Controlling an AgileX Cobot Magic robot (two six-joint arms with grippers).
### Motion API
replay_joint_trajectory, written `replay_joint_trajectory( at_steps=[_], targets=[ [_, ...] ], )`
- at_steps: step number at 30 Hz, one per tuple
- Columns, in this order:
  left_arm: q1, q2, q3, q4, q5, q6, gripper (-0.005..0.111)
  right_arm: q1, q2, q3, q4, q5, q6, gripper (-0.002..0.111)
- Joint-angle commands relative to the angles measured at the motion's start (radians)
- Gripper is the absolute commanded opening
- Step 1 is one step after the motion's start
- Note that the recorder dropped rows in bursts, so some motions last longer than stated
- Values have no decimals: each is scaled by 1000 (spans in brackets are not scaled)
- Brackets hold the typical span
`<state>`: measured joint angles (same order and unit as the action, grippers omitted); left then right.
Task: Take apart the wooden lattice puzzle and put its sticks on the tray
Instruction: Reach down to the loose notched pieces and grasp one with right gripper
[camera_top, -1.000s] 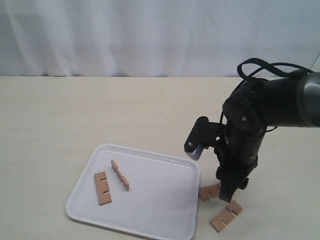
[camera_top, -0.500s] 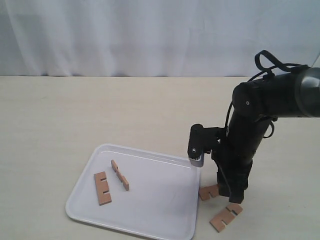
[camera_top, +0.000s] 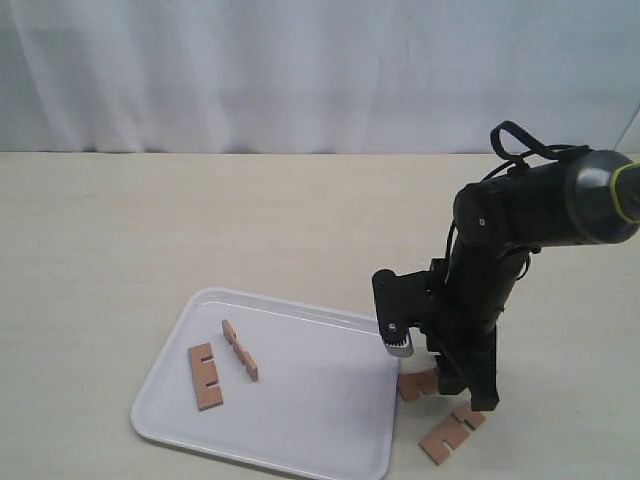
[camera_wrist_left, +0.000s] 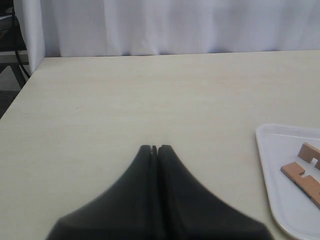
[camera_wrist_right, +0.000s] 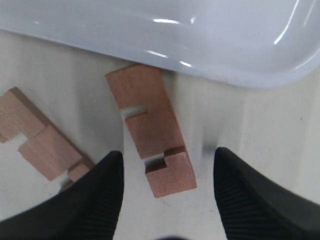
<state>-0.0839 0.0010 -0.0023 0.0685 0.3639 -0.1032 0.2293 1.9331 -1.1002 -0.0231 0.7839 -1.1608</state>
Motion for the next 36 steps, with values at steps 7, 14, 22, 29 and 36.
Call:
replay_joint_trajectory(
  at_steps=[7, 14, 22, 29, 36],
  targets=[
    [1, -1, 2, 3, -9, 1, 0, -6, -10, 3, -40, 36, 32, 52],
    [1, -1, 2, 3, -9, 1, 0, -6, -34, 57, -104, -48, 44, 52],
    [1, -1, 2, 3, -9, 1, 0, -6, -21, 79, -104, -144, 48, 52],
    [1, -1, 2, 3, -9, 1, 0, -6, -12, 79, -104, -139, 47, 52],
    [1, -1, 2, 3, -9, 1, 0, -6, 8, 79, -104, -109, 47, 52]
  ],
)
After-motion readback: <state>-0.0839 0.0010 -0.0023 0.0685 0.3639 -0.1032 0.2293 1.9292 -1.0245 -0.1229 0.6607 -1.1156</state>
